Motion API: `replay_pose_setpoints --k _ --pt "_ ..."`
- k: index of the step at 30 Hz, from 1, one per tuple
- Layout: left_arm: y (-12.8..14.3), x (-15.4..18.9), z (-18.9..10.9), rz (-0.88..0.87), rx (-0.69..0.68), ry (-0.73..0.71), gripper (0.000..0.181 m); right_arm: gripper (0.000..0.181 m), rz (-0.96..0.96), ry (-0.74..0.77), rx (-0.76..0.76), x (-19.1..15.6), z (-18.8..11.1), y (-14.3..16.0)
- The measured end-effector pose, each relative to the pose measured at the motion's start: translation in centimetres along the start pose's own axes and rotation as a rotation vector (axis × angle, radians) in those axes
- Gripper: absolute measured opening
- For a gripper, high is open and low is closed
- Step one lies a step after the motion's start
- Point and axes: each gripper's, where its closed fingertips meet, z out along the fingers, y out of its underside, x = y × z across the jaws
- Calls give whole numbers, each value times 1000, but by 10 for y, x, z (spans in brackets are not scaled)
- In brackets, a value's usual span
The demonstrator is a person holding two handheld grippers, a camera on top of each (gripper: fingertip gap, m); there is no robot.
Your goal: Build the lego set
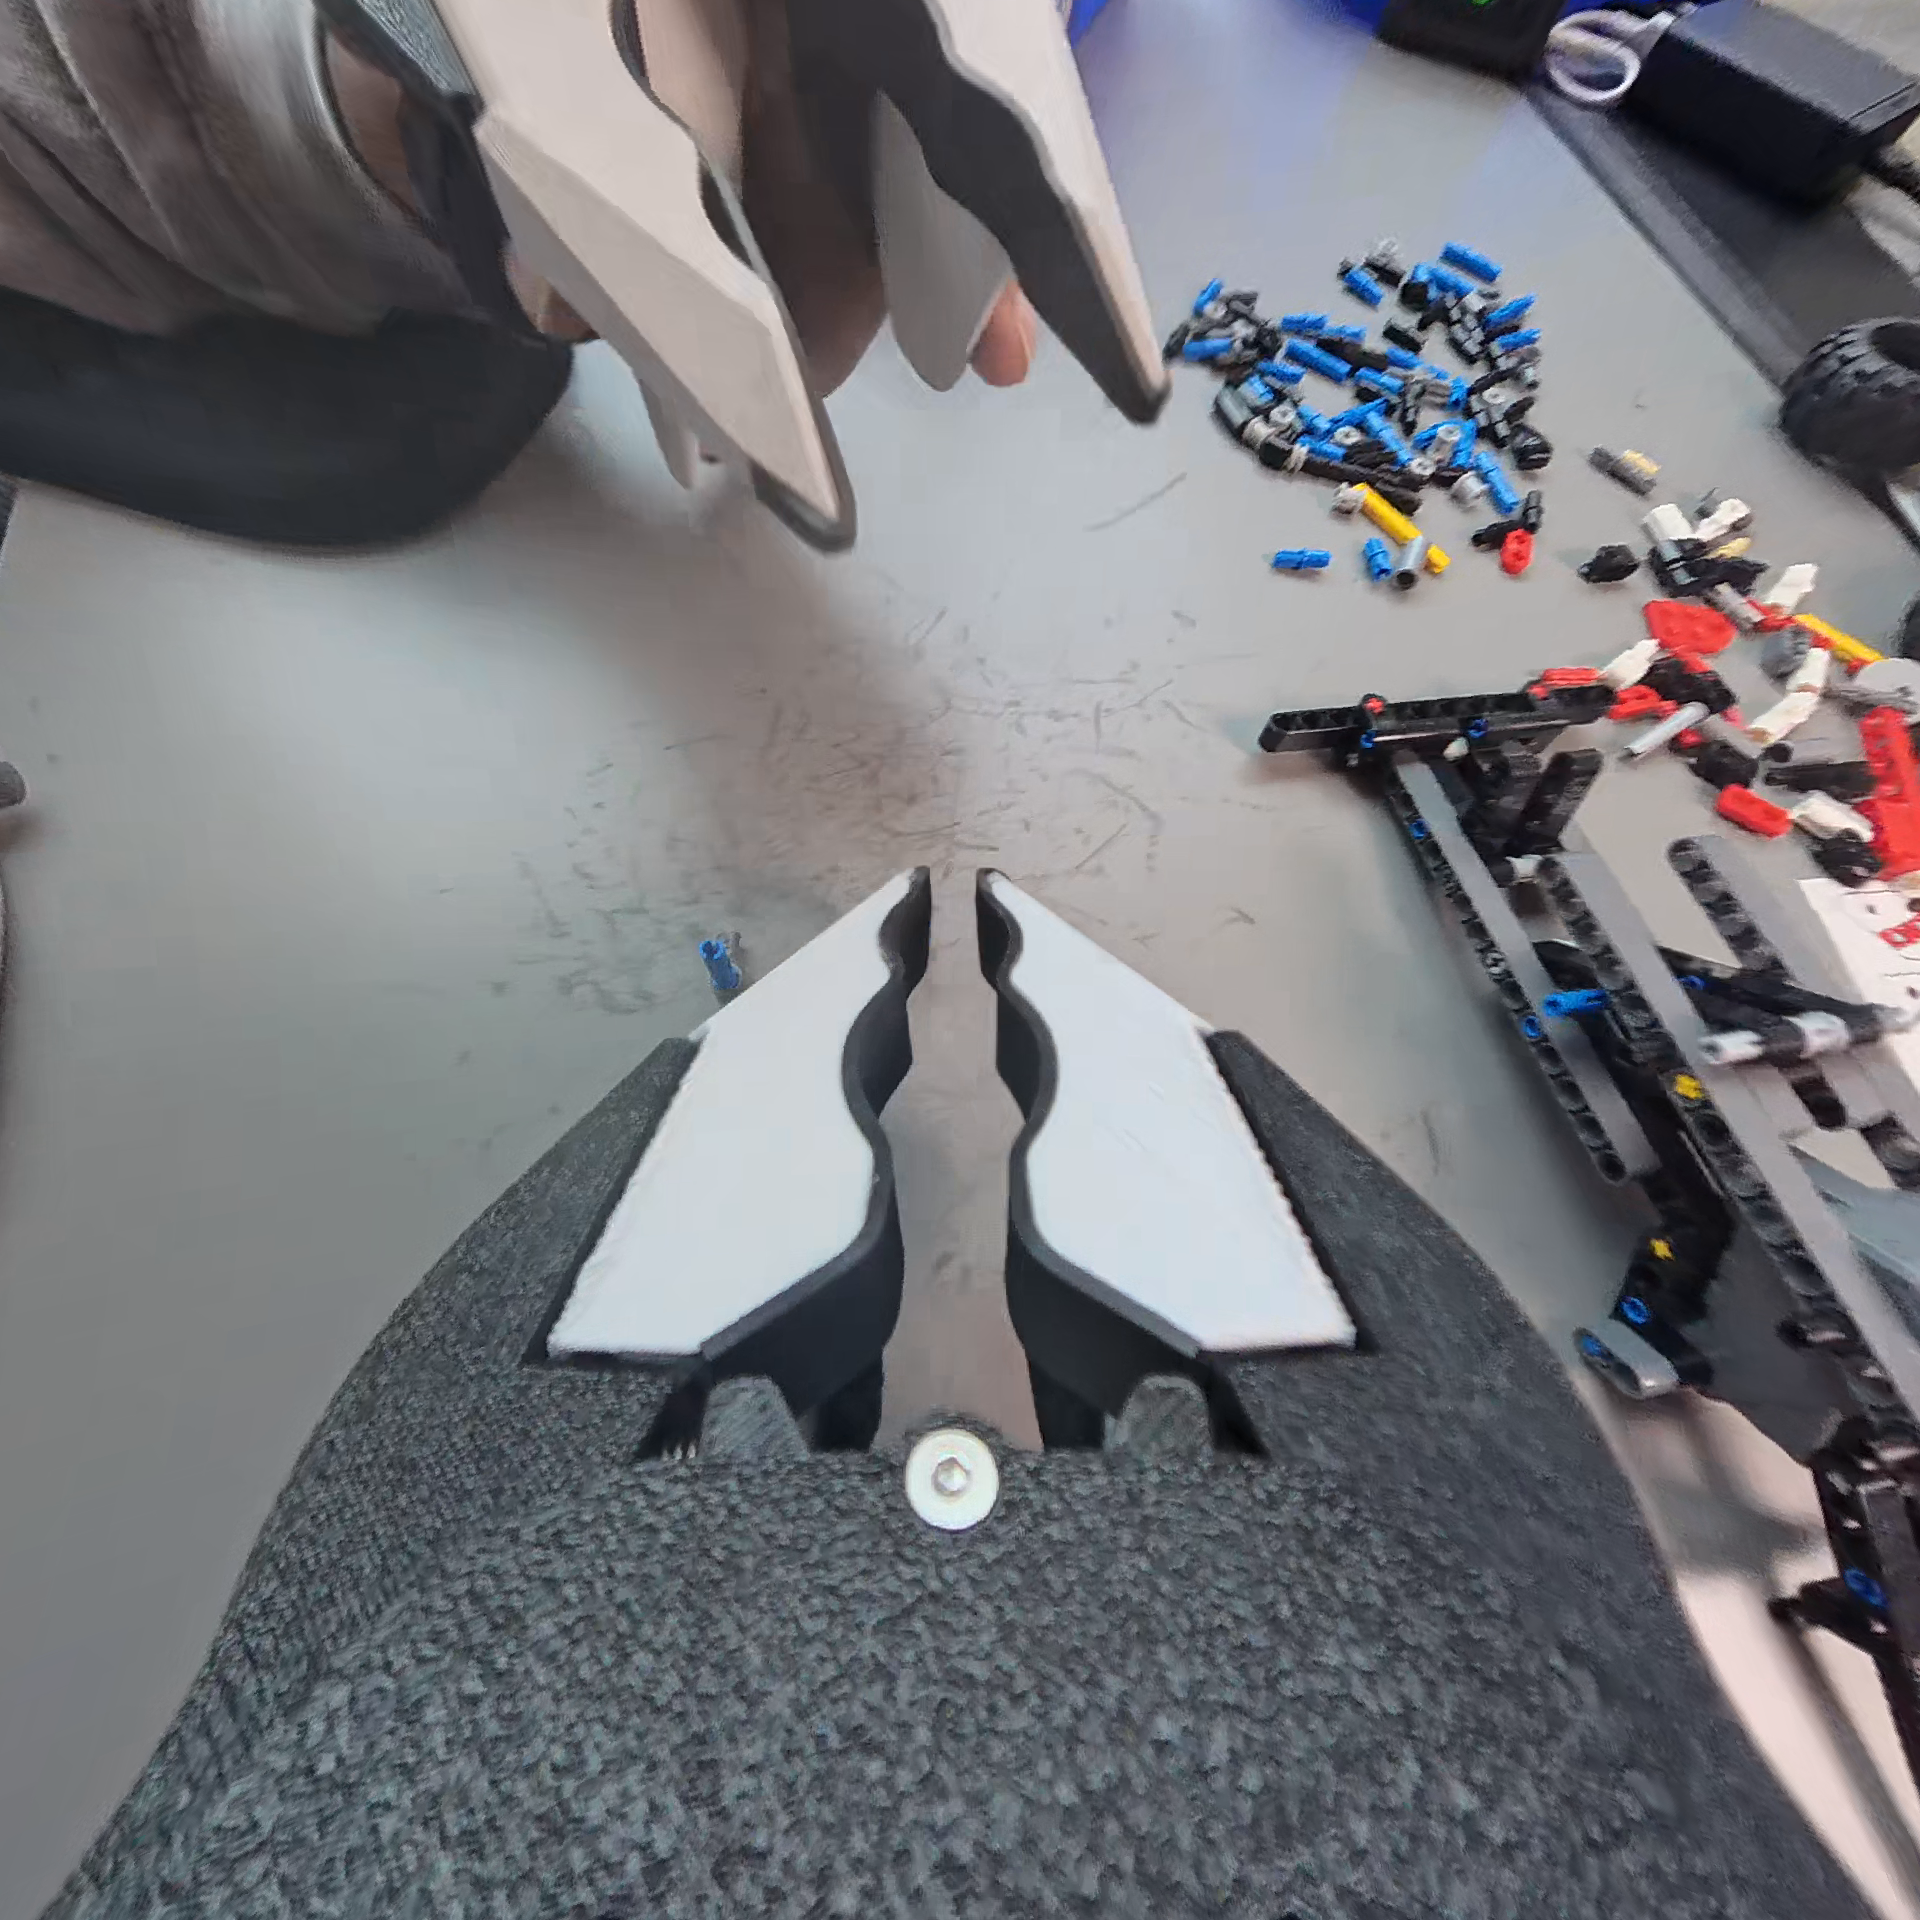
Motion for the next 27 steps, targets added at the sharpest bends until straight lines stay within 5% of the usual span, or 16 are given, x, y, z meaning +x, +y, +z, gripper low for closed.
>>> replay_pose_setpoints --k 6,8,16,22,27 --pt "-46 -34 -32 -169 311 -113 93 16 68 90 189 28 -16 -22" --pt "-51 -45 -40 -186 351 -170 95 16 71 108 226 33 -19 -25" --pt "-30 -70 -52 -202 283 -288 1 20 83 78 257 34 -20 -23" --pt "-22 -69 -47 -209 237 -255 2 23 116 96 292 40 -20 -23" --pt "-28 -66 -47 -175 282 -242 46 24 117 106 337 43 -24 -28"
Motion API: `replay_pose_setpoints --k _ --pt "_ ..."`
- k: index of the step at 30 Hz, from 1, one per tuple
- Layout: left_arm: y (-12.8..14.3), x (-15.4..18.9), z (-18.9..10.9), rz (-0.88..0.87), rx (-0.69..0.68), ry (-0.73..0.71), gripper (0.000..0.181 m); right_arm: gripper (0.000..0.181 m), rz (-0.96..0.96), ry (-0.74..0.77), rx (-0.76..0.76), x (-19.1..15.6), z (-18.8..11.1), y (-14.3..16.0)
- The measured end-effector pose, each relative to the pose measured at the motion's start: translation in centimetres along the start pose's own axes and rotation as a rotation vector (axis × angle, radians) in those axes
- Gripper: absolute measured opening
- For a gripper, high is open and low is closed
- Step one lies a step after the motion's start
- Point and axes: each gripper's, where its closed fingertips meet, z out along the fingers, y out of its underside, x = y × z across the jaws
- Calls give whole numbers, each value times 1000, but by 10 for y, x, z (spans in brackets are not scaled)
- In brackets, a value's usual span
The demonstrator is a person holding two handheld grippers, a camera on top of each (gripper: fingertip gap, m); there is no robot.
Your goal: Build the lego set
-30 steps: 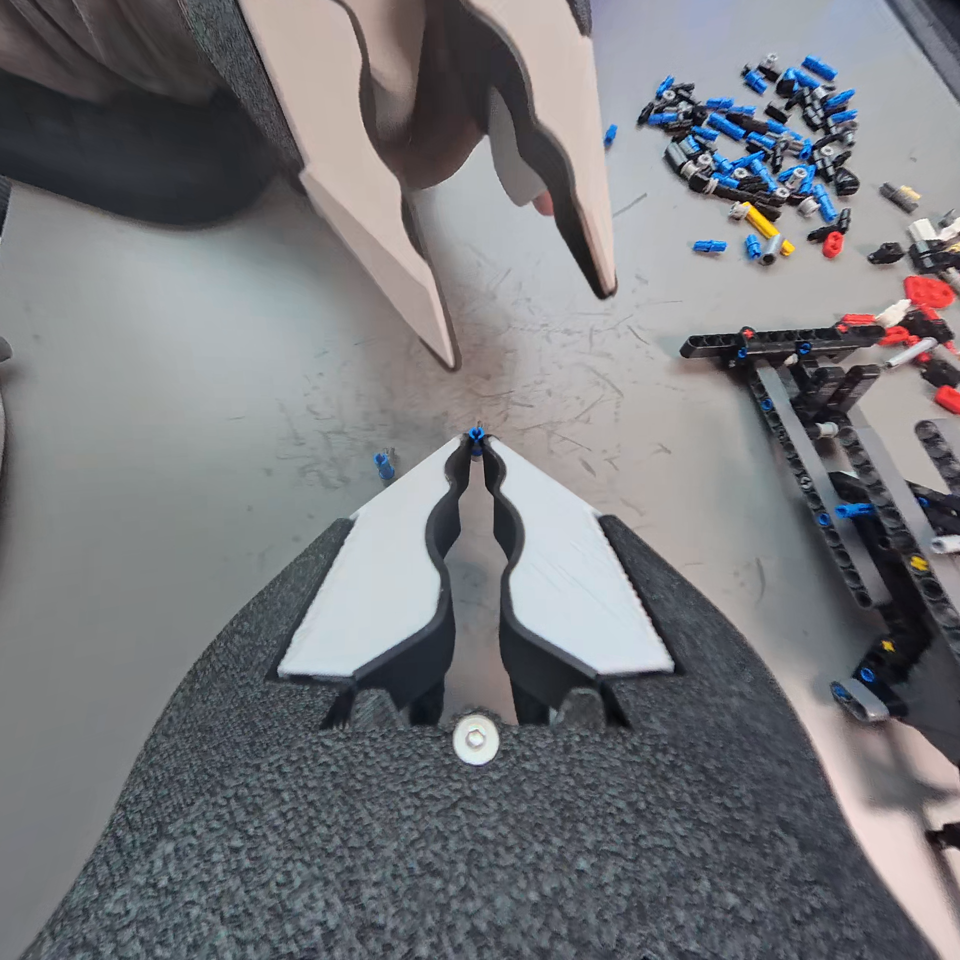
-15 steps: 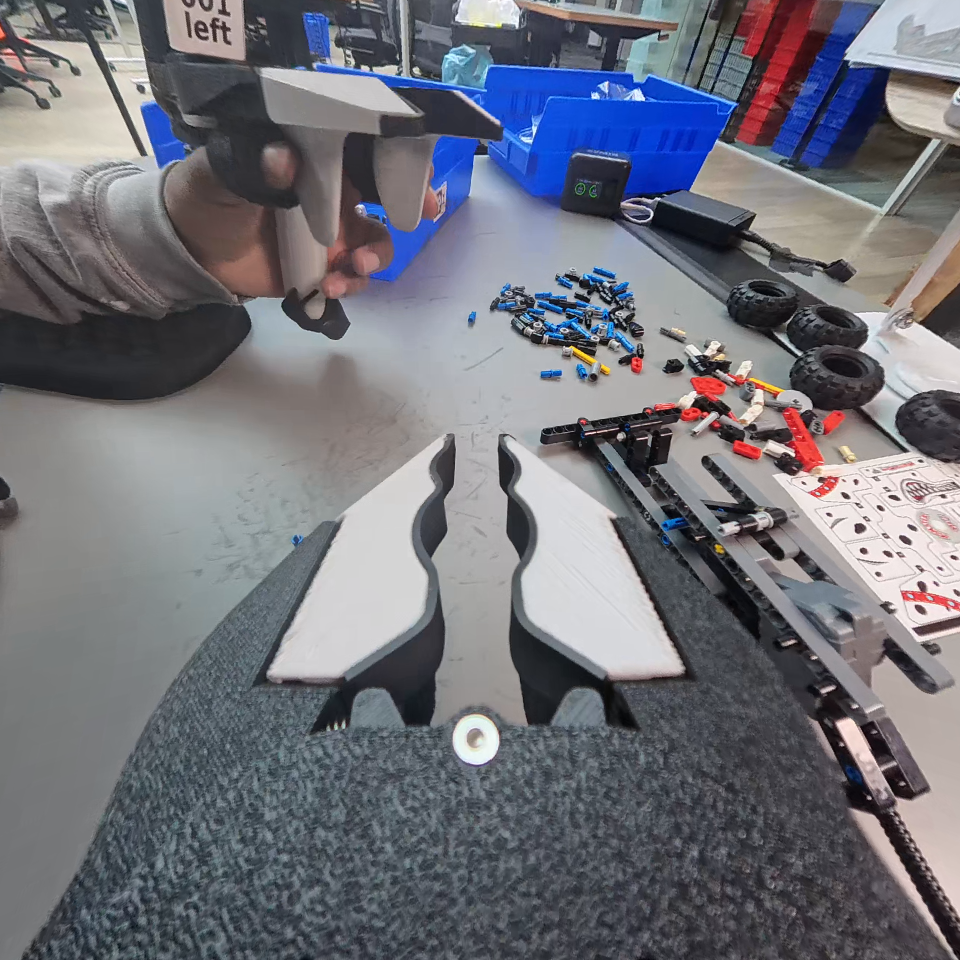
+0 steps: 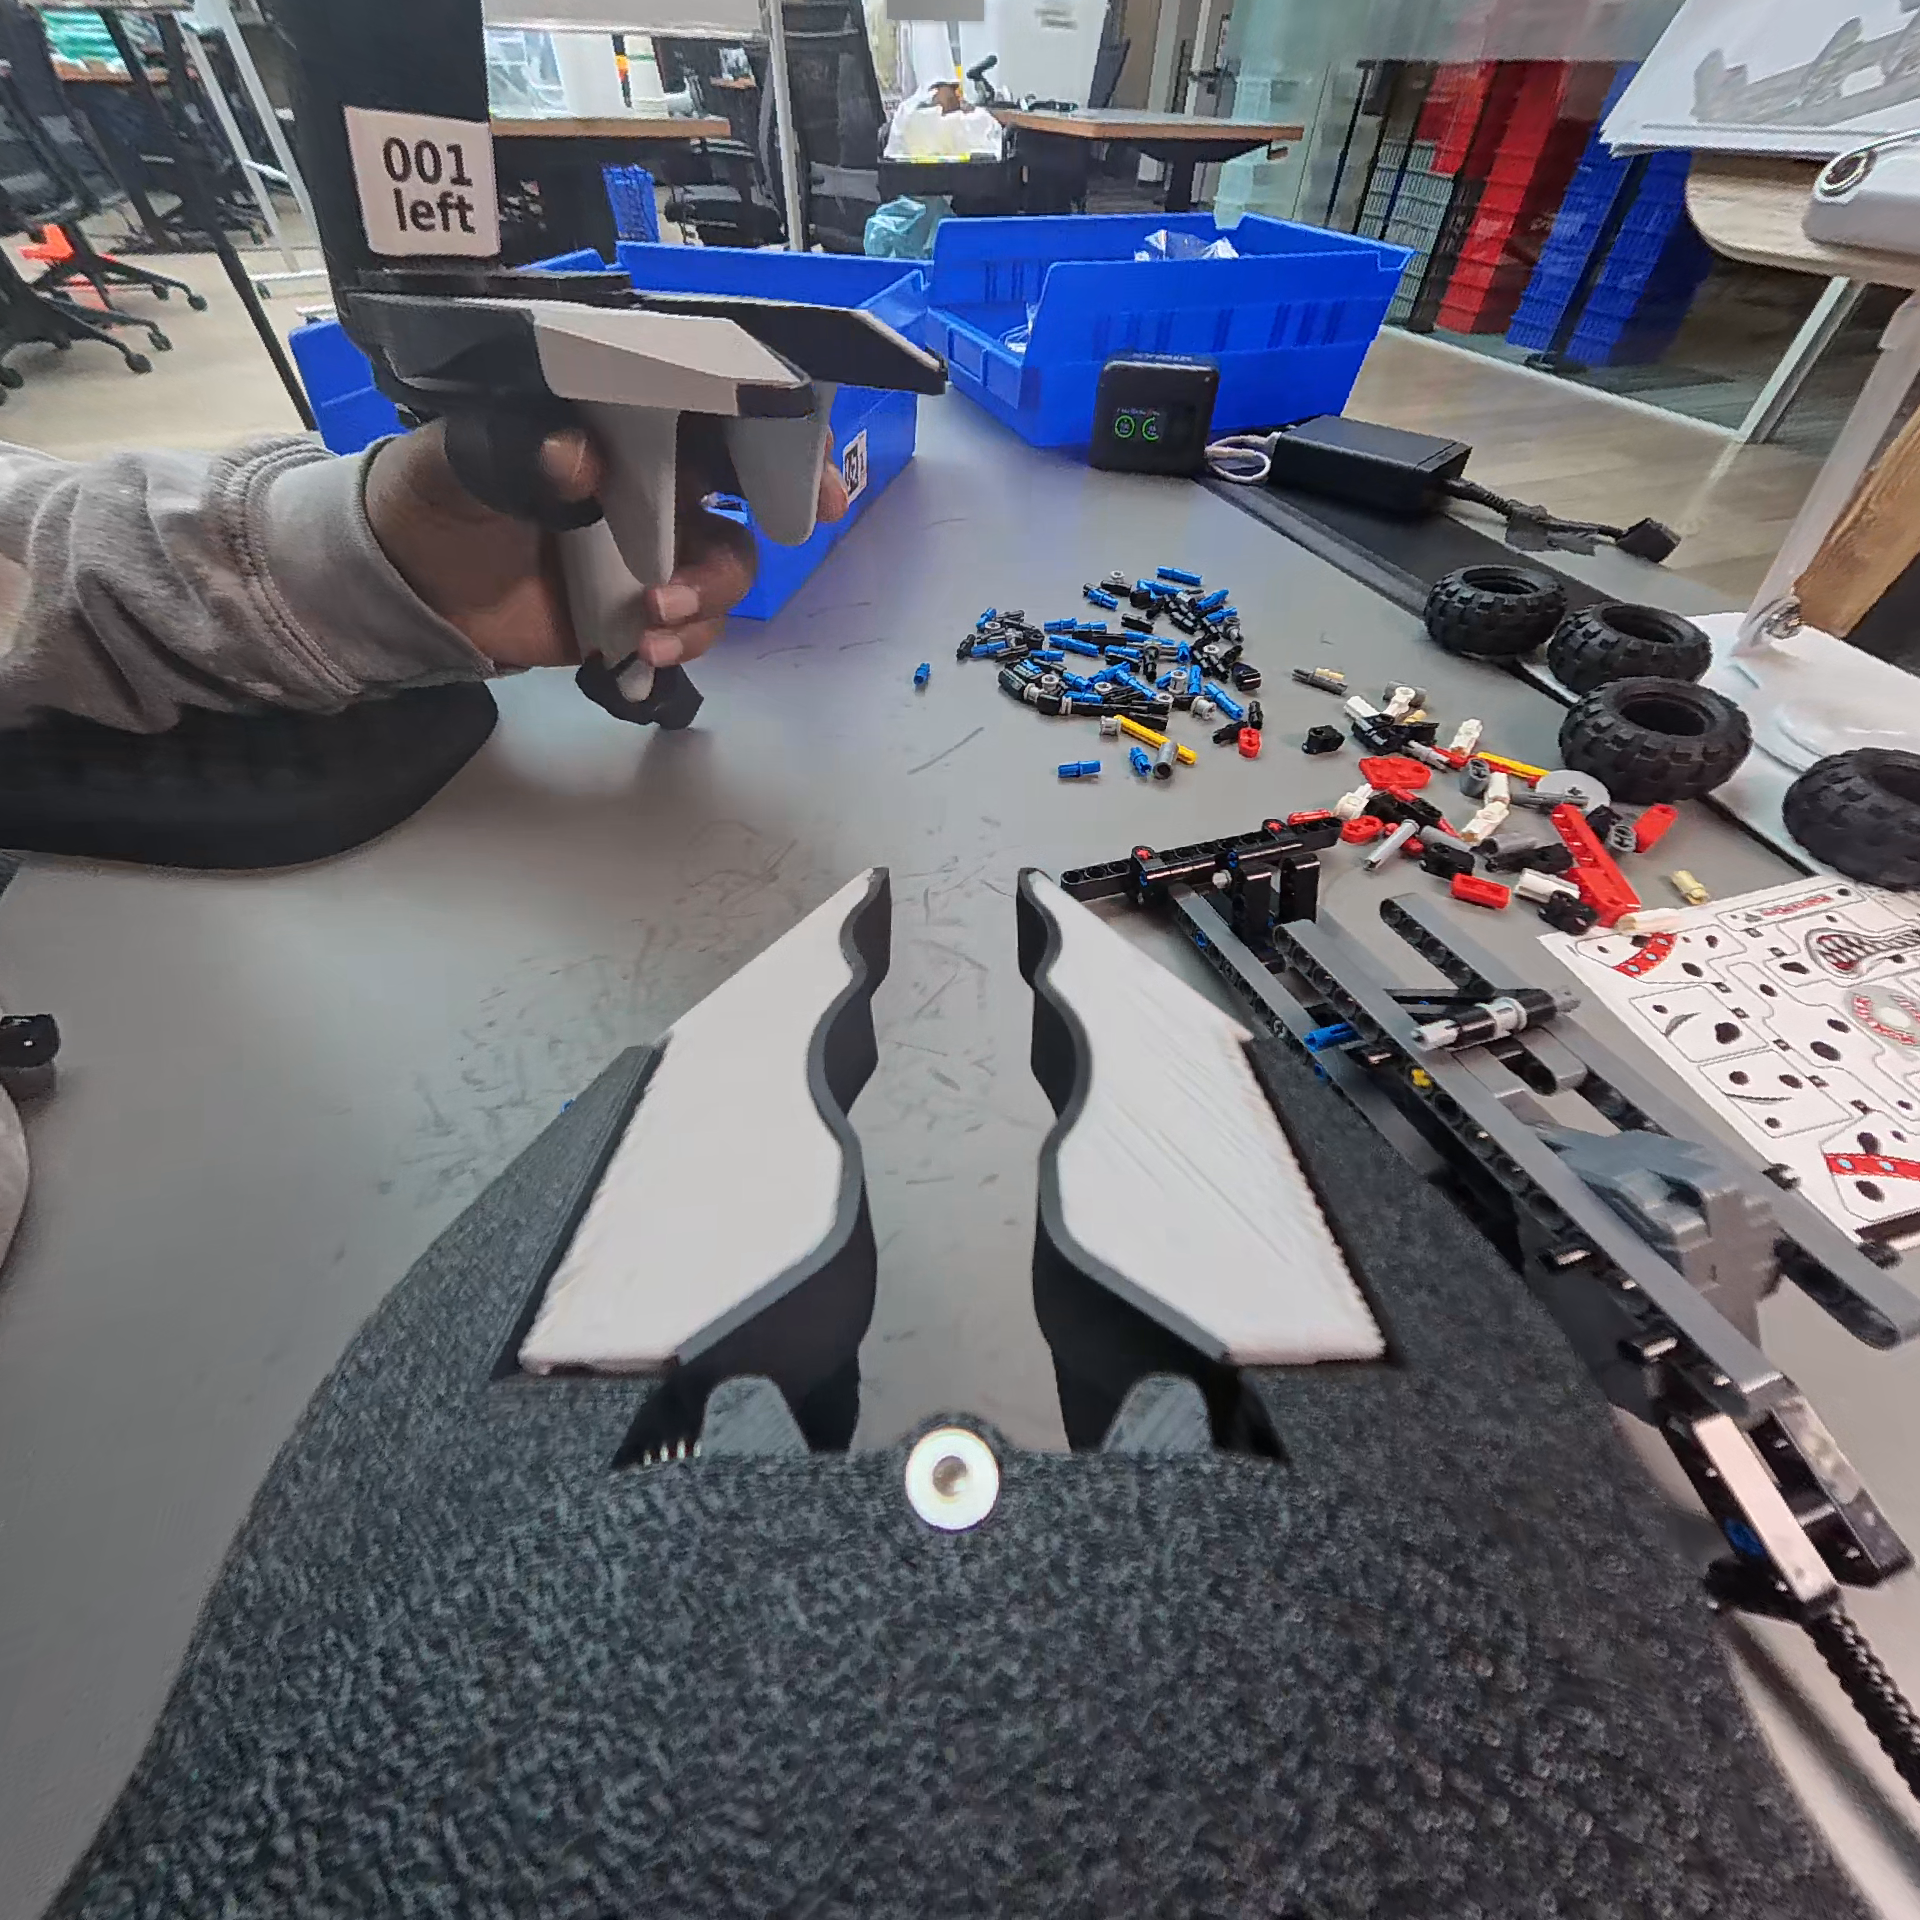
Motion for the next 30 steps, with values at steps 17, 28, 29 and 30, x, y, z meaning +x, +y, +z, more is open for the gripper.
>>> replay_pose_setpoints --k 17,28,29,30 --pt "1 -11 -5 20 -26 -81 32 51 67 148 57 29 -6 -7" --pt "6 -6 -1 40 -57 -71 28 68 -142 295 -149 89 -28 3" --pt "6 -6 -1 40 -57 -69 28 67 -124 294 -122 95 -28 -4" --pt "6 -6 0 39 -56 -68 28 63 -112 297 -89 101 -28 -14"
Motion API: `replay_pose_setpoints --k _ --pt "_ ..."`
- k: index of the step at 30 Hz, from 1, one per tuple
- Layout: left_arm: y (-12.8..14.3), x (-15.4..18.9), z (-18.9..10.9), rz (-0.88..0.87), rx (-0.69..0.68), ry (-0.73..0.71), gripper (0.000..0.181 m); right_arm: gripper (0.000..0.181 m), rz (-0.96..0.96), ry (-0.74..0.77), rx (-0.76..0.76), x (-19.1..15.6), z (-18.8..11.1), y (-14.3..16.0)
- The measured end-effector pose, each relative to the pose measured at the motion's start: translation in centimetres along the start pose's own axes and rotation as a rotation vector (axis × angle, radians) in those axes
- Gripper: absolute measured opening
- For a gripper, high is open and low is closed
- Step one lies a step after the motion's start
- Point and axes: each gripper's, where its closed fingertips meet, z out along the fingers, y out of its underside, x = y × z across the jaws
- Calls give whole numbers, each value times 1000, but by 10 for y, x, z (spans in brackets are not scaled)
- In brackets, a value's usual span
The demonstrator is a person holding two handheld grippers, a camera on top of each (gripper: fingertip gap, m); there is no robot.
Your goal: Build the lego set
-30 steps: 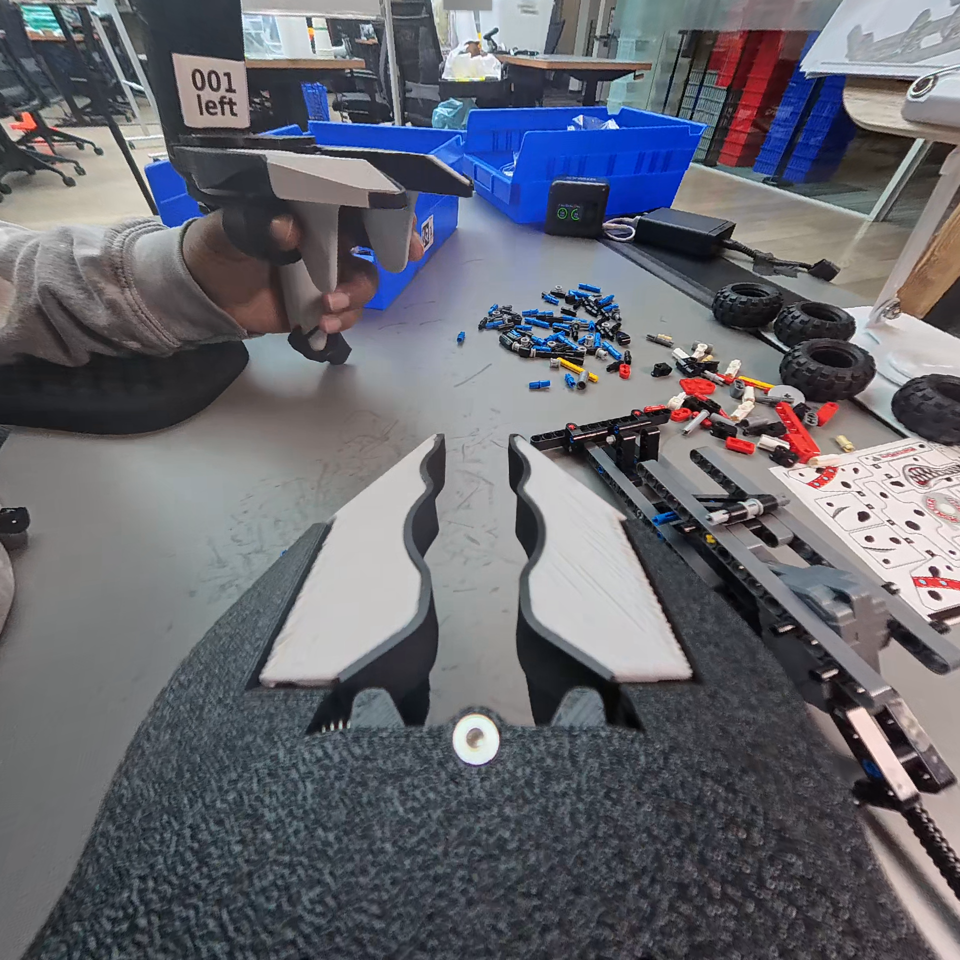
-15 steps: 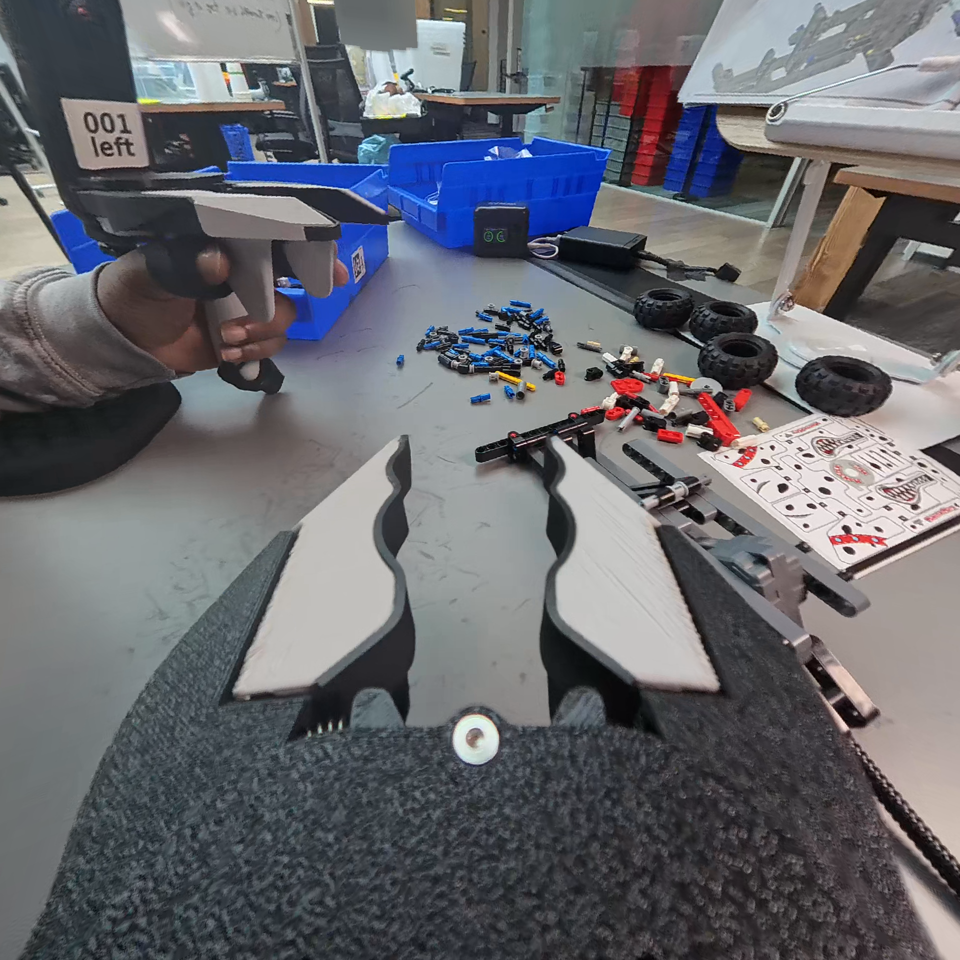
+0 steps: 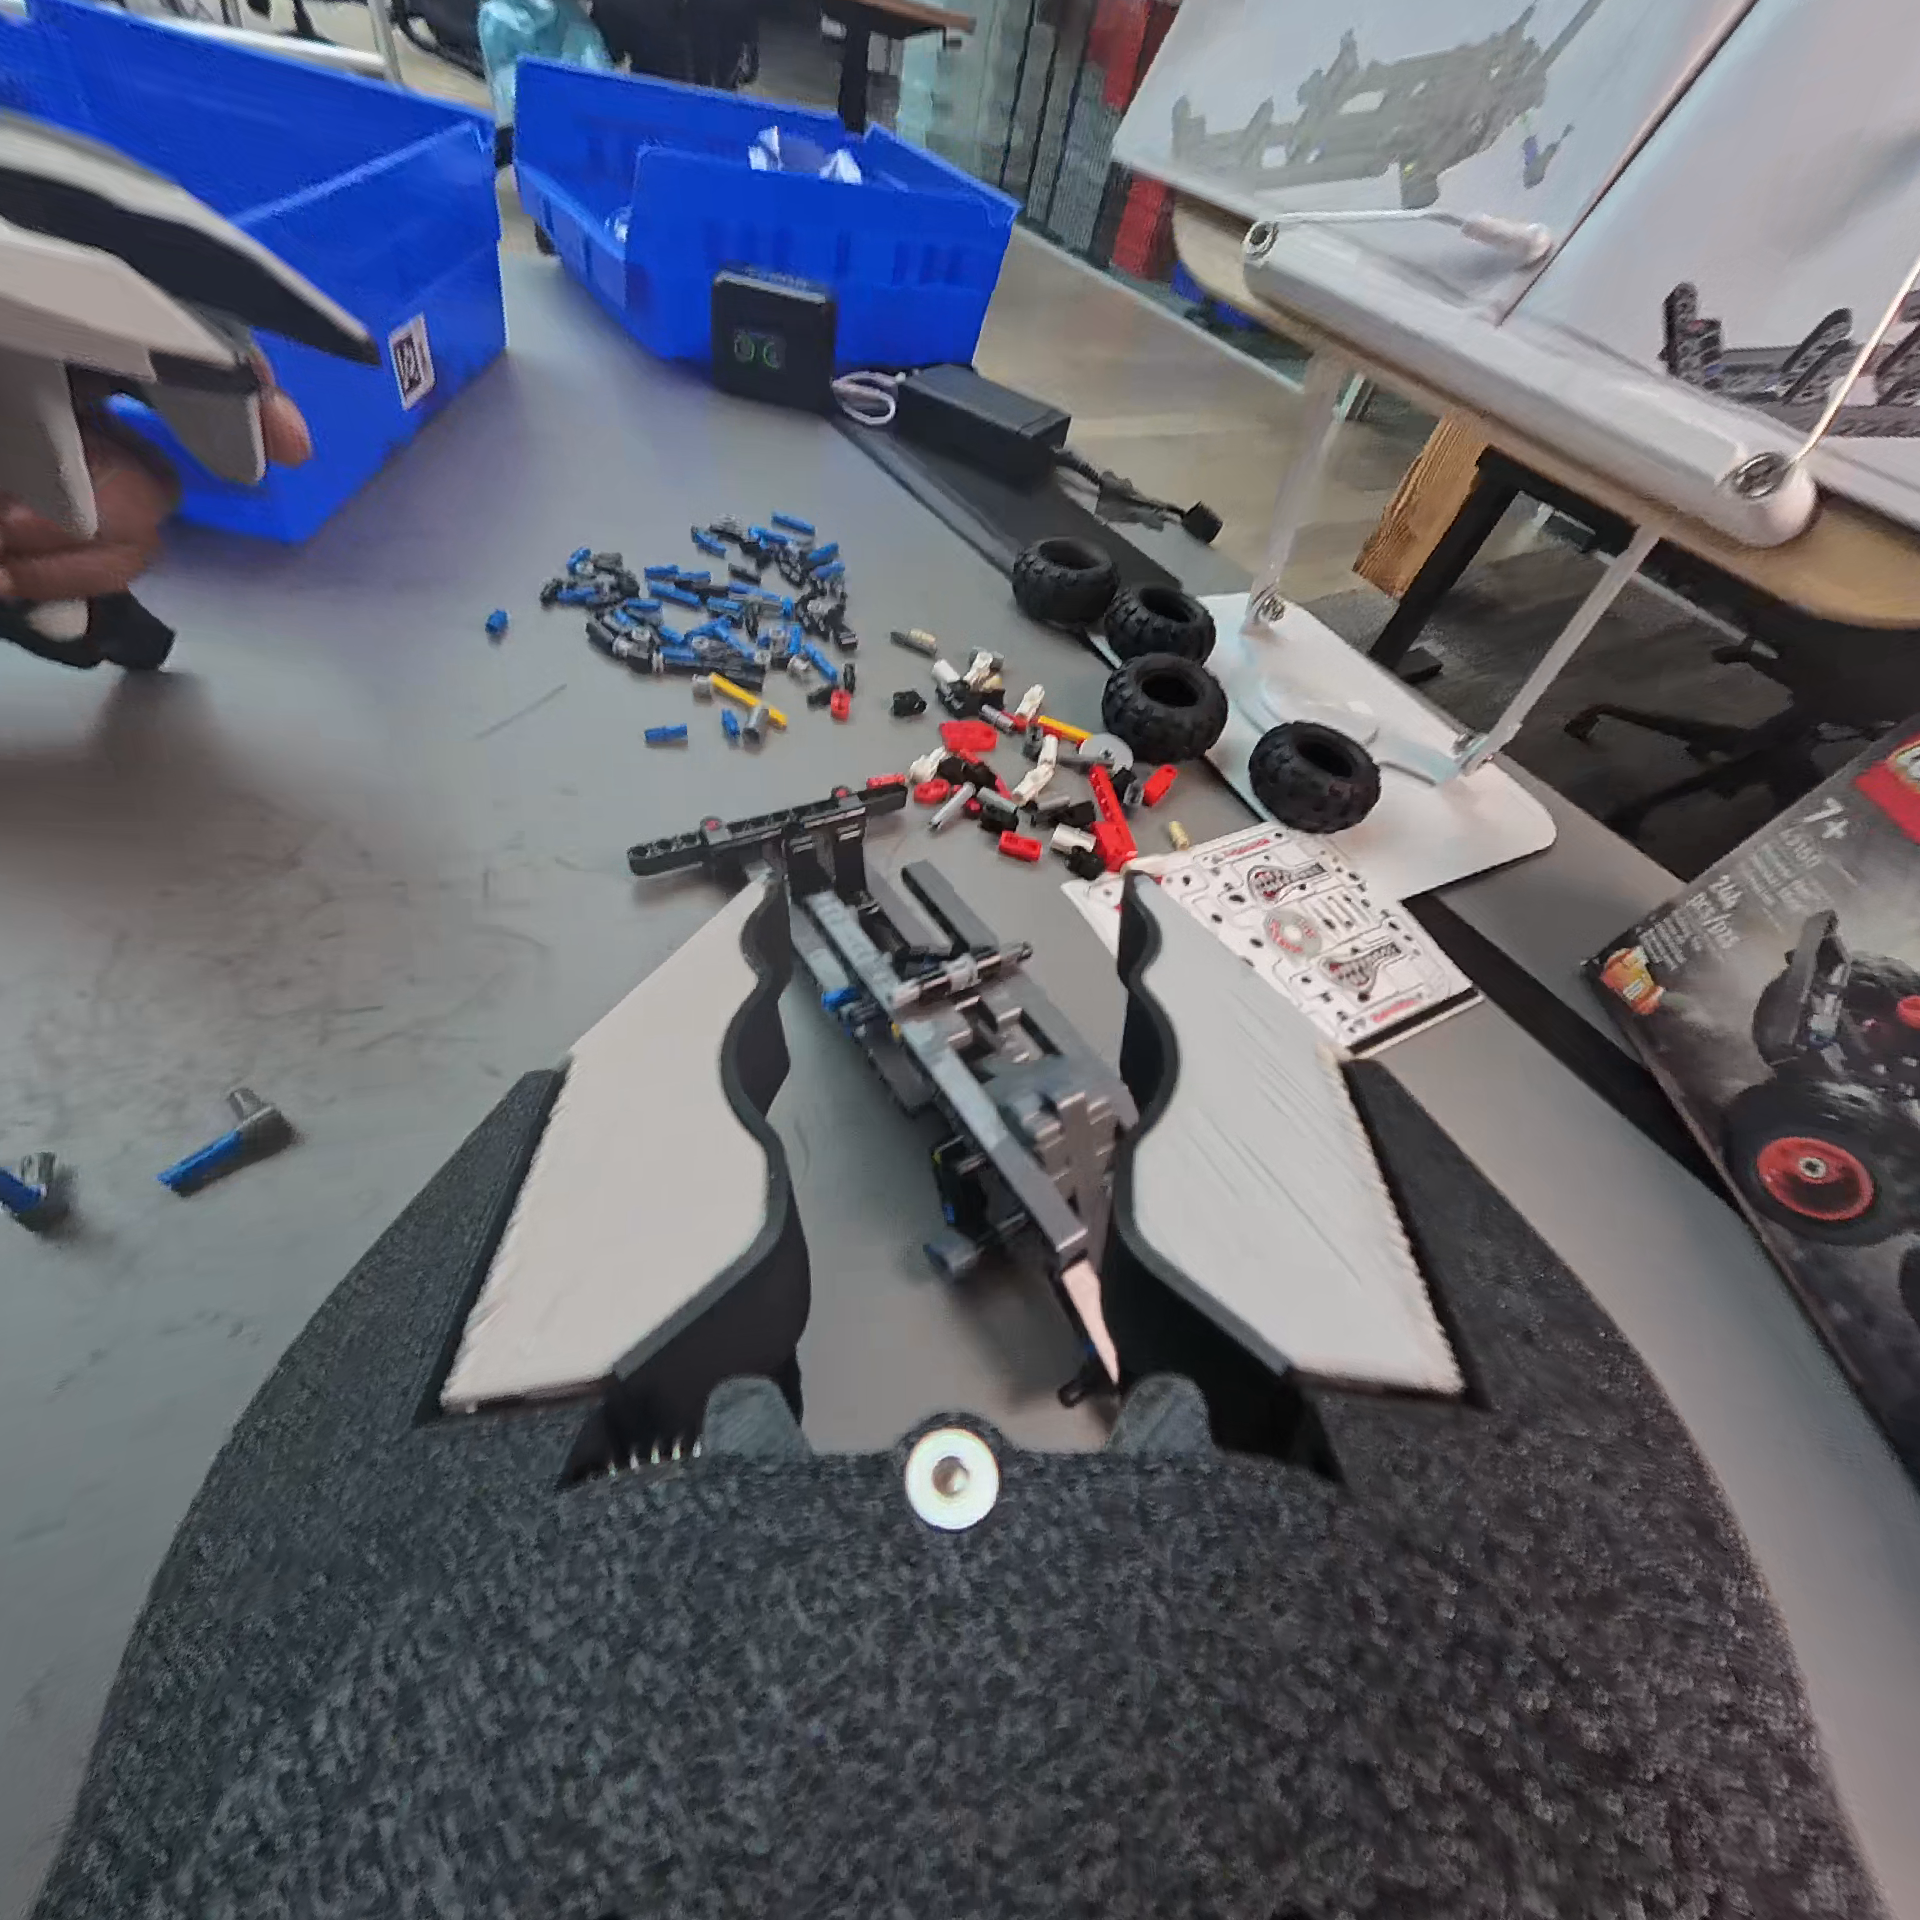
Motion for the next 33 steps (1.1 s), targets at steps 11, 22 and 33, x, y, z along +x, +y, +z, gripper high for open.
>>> replay_pose_setpoints --k 11,22,33 --pt "1 -3 -1 7 -4 -20 28 2 -132 242 293 105 110 -161" --pt "1 -6 -1 -7 -8 -25 28 0 -84 343 101 181 220 -157" --pt "4 -3 0 2 -23 -13 28 2 -111 333 60 181 223 -145"
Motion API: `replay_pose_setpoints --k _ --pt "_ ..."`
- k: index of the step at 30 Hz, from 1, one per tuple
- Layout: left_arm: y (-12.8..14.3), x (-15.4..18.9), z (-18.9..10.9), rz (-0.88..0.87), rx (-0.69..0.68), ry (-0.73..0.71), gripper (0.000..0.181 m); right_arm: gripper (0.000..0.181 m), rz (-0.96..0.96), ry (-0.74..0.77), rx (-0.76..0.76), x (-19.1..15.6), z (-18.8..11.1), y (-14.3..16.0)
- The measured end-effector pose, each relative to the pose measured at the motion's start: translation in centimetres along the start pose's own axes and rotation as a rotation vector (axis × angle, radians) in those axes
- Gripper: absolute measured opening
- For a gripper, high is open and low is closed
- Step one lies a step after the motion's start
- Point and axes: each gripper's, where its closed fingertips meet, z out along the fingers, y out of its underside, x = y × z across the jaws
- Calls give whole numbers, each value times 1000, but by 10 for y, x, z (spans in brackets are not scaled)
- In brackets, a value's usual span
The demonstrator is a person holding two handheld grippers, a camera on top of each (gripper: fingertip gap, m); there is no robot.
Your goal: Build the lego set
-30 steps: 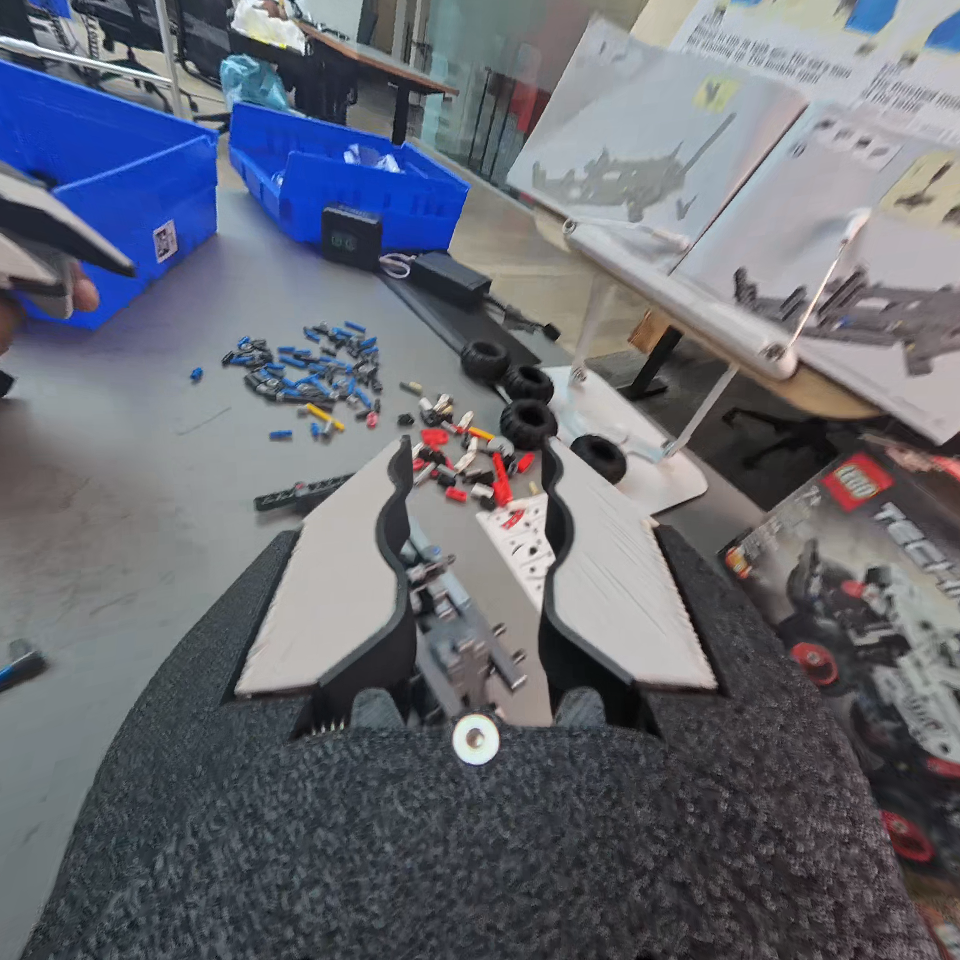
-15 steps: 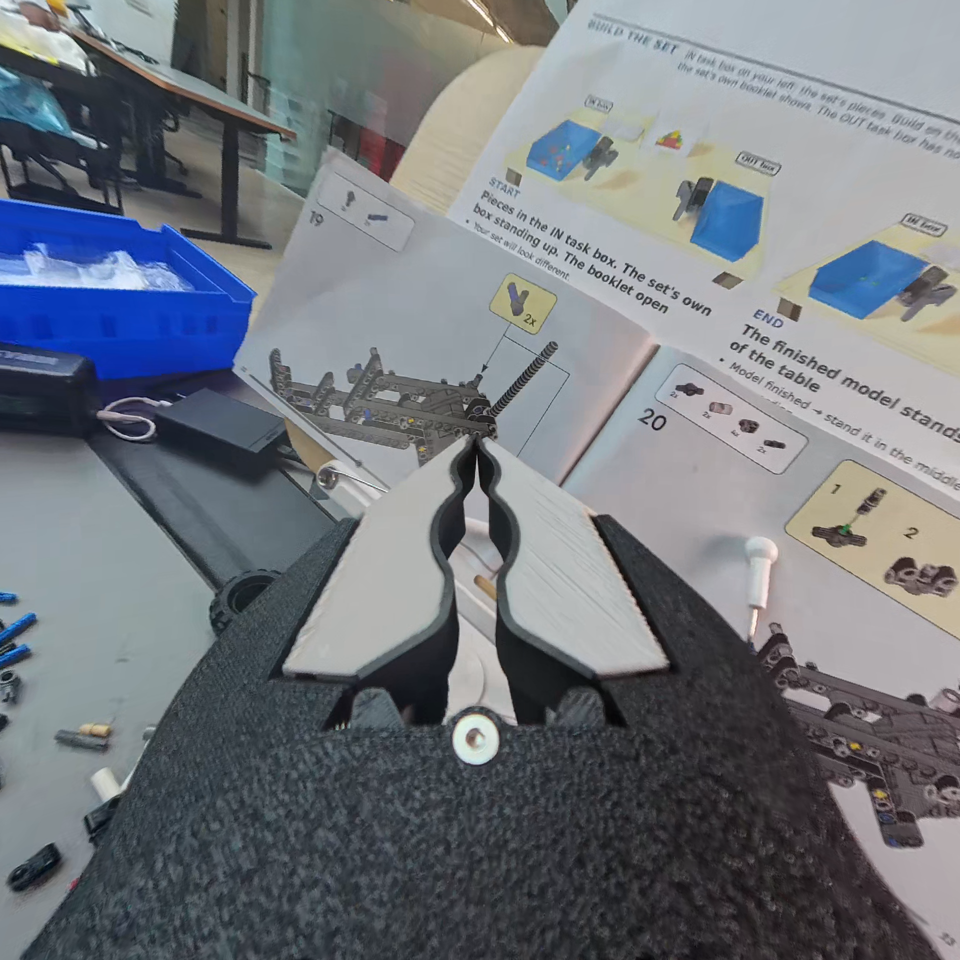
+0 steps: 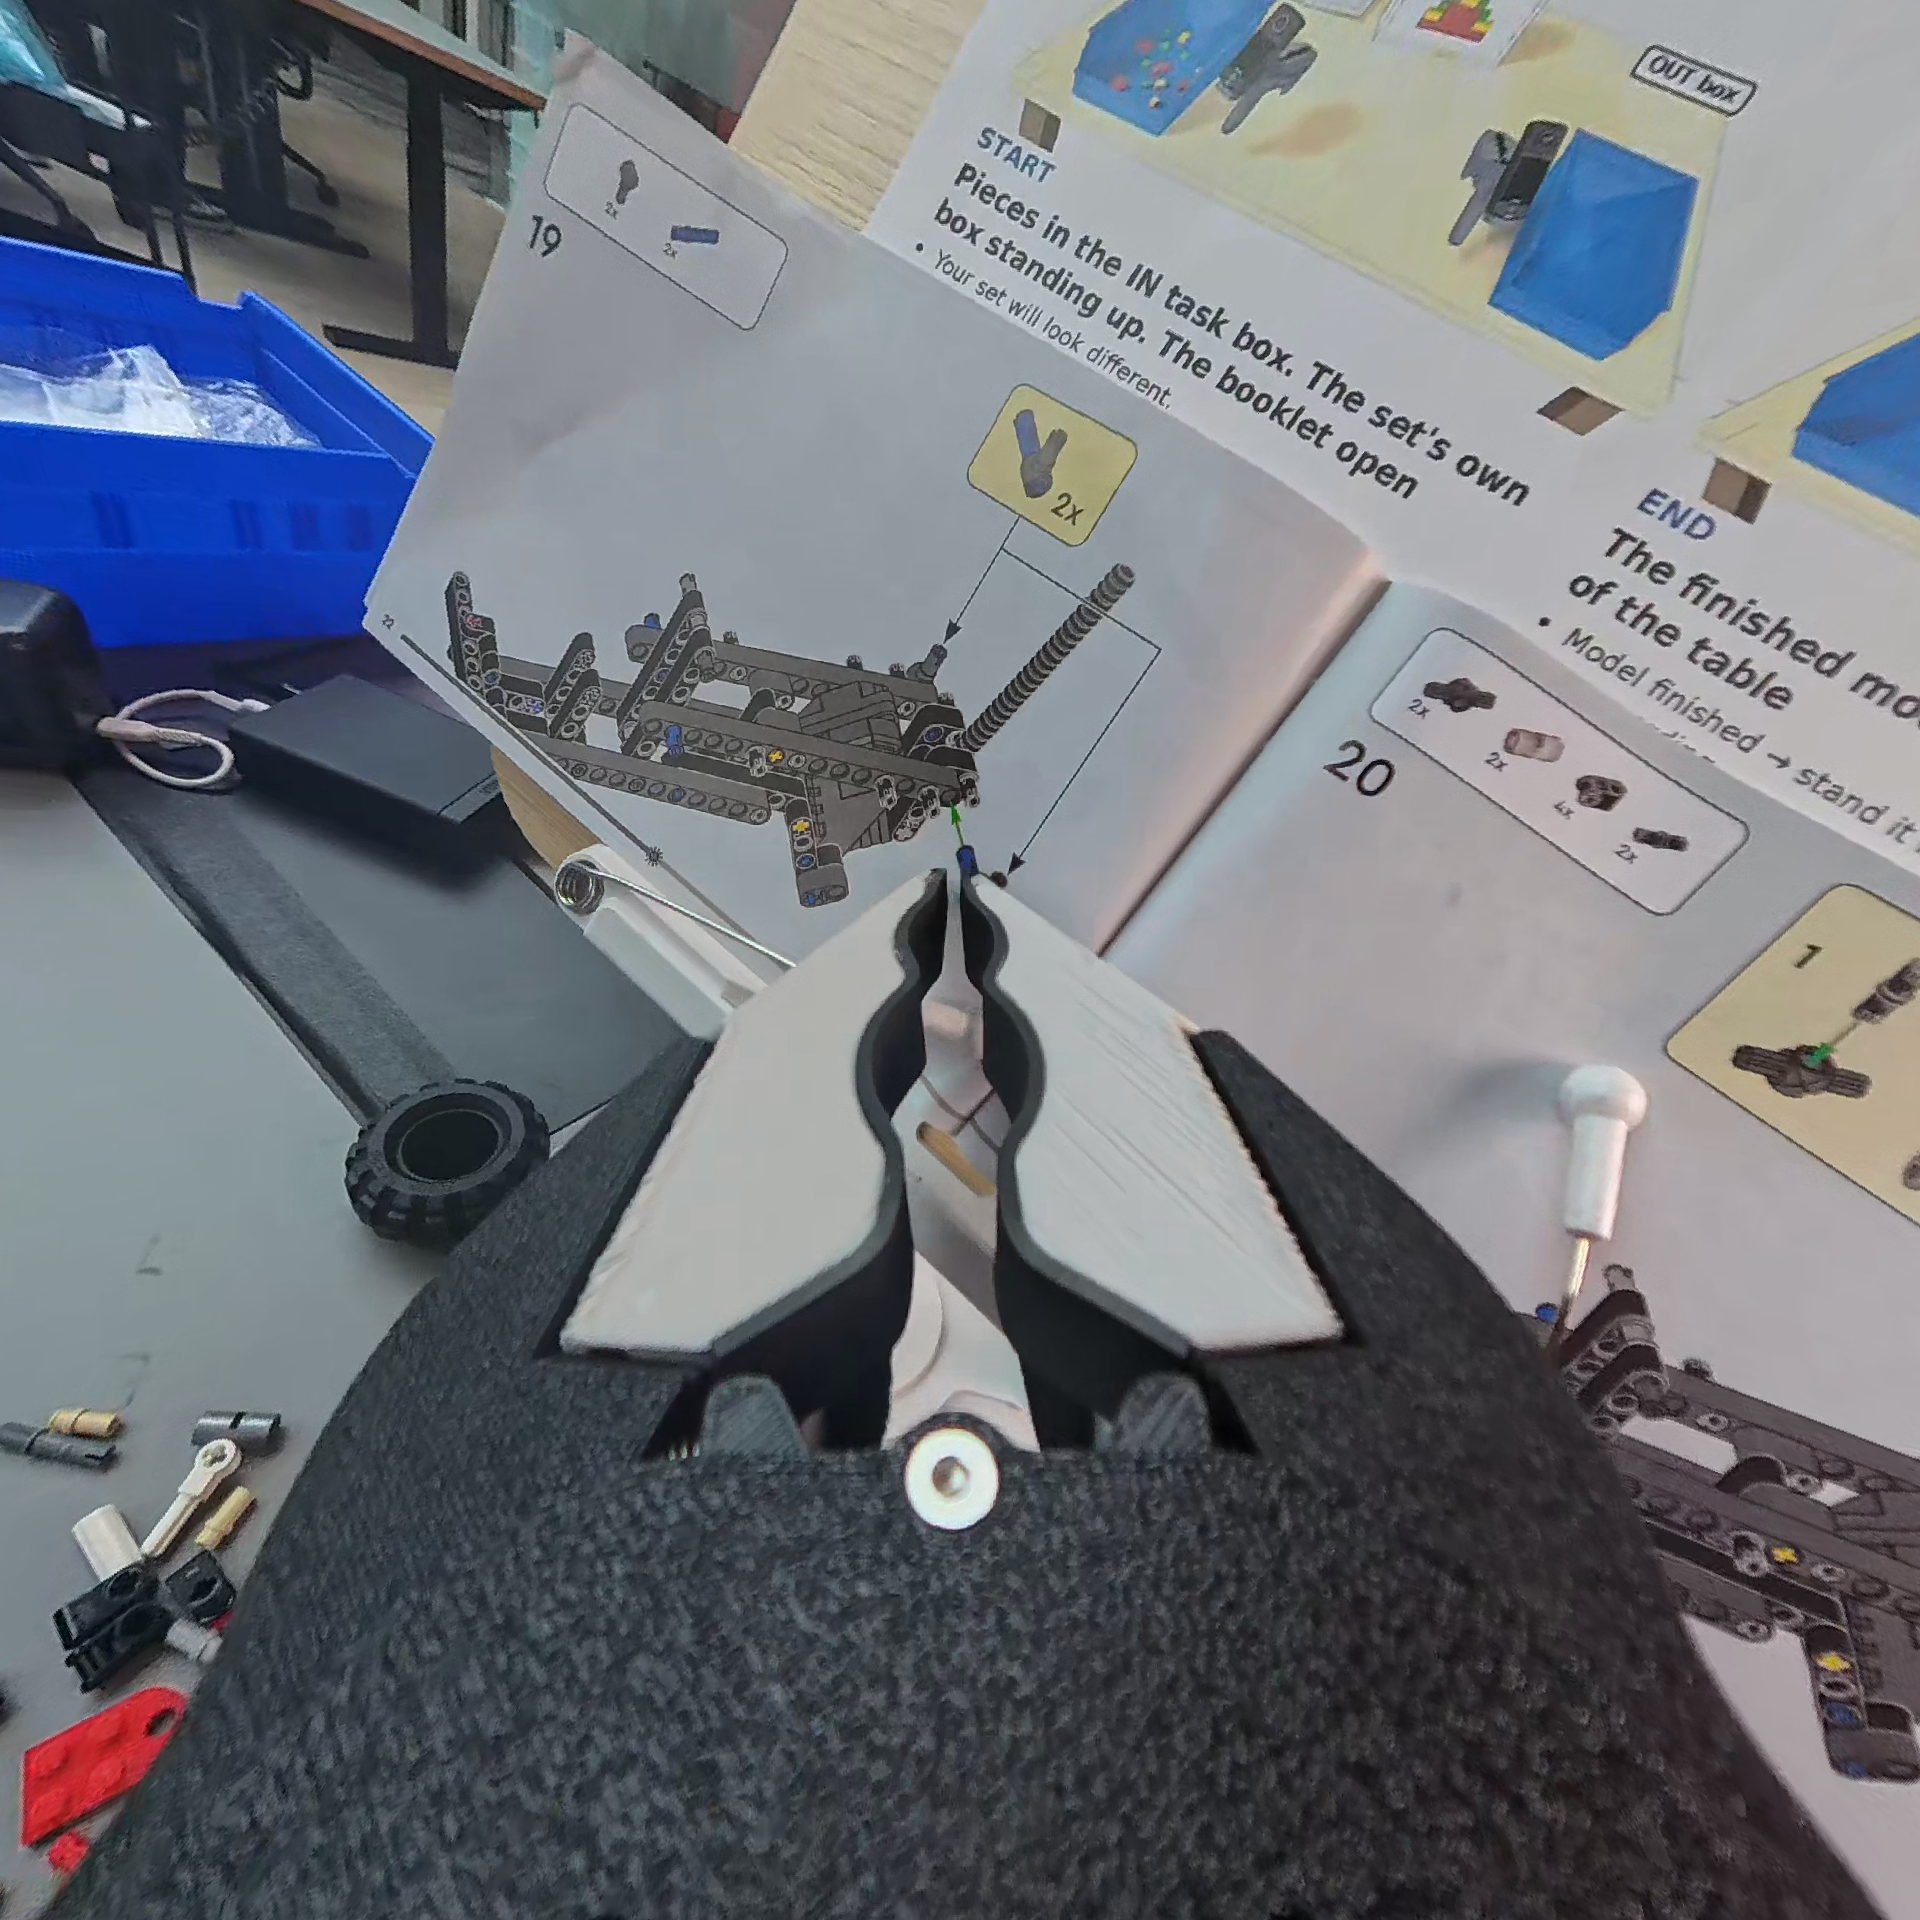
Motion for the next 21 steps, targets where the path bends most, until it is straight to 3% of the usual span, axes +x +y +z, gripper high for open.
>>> replay_pose_setpoints --k 10,21 --pt "2 3 1 9 -11 10 28 4 -27 12 -5 1 -3 4" --pt "3 3 2 -1 -17 16 28 0 -74 13 -9 -3 8 -10"
